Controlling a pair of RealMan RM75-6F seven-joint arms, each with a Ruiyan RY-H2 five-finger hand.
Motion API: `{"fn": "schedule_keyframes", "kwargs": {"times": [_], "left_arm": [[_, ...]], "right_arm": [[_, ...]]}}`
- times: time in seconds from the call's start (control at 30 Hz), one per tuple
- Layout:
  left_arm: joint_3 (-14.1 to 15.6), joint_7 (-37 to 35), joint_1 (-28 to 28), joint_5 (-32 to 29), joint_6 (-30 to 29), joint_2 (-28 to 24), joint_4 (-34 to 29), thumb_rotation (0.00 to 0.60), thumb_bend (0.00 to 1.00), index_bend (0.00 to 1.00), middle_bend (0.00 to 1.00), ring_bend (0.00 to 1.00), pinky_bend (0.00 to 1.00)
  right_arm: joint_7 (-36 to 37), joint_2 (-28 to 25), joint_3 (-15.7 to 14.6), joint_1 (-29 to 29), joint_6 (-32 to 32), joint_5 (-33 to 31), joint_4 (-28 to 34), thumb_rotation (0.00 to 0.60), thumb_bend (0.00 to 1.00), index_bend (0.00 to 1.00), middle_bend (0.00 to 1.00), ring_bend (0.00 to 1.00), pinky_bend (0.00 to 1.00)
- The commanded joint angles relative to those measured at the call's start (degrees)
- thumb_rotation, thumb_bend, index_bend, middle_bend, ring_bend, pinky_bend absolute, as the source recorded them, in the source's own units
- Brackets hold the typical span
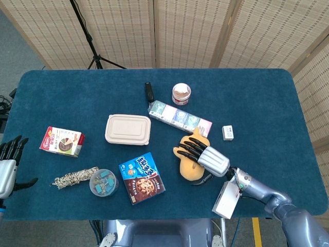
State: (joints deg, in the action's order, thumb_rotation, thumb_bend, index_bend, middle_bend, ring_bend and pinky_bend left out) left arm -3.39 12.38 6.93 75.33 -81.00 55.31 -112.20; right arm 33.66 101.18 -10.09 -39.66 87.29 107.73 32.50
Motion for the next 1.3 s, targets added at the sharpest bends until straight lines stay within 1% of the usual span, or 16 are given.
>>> {"fn": "schedule_keyframes", "kwargs": {"times": [0.03,0.17,0.3,0.47,0.6,0.7,0.97,1.13,1.3], "left_arm": [[0.0,-0.1,0.0,0.1,0.0,0.0,0.0,0.600,0.00,0.00,0.00,0.00,0.00],[0.1,0.0,0.0,0.2,-0.1,0.0,0.0,0.600,0.00,0.00,0.00,0.00,0.00],[0.1,0.1,0.0,0.3,-0.1,0.0,-0.1,0.600,0.00,0.00,0.00,0.00,0.00],[0.0,0.5,0.2,0.0,0.2,0.2,-0.1,0.600,0.00,0.00,0.00,0.00,0.00],[0.0,0.7,0.2,-0.1,0.1,0.3,-0.2,0.600,0.00,0.00,0.00,0.00,0.00],[0.0,0.8,0.2,-0.2,0.0,0.3,-0.1,0.600,0.00,0.00,0.00,0.00,0.00],[-0.2,0.4,0.2,-0.5,0.0,0.1,0.0,0.600,0.00,0.00,0.00,0.00,0.00],[-0.3,0.3,0.3,-0.7,0.1,0.1,0.1,0.600,0.00,0.00,0.00,0.00,0.00],[-0.2,0.7,0.4,-0.7,0.2,0.2,0.0,0.600,0.00,0.00,0.00,0.00,0.00]], "right_arm": [[-1.5,-2.1,-0.7,0.0,2.2,1.2,4.2,0.000,0.00,0.00,0.00,0.00,0.00],[-3.8,-3.6,-1.8,0.0,4.5,3.4,7.8,0.000,0.00,0.00,0.00,0.00,0.00],[-5.6,-4.6,-3.3,0.2,5.3,5.4,10.5,0.000,0.00,0.00,0.00,0.00,0.00],[-7.1,-4.2,-4.6,0.5,4.4,6.8,11.0,0.000,0.00,0.00,0.00,0.00,0.00],[-6.3,-2.9,-4.9,0.7,2.6,6.5,9.1,0.000,0.00,0.00,0.00,0.00,0.00],[-4.8,-1.6,-4.6,0.8,1.0,5.5,6.5,0.000,0.00,0.00,0.00,0.00,0.00],[1.7,1.4,-2.2,0.4,-4.0,1.2,-1.8,0.000,0.00,0.00,0.00,0.00,0.00],[4.8,2.2,-0.9,0.2,-4.4,-0.6,-5.0,0.000,0.00,0.00,0.00,0.00,0.00],[7.4,2.5,-0.3,0.2,-5.0,-1.9,-6.2,0.000,0.00,0.00,0.00,0.00,0.00]]}}
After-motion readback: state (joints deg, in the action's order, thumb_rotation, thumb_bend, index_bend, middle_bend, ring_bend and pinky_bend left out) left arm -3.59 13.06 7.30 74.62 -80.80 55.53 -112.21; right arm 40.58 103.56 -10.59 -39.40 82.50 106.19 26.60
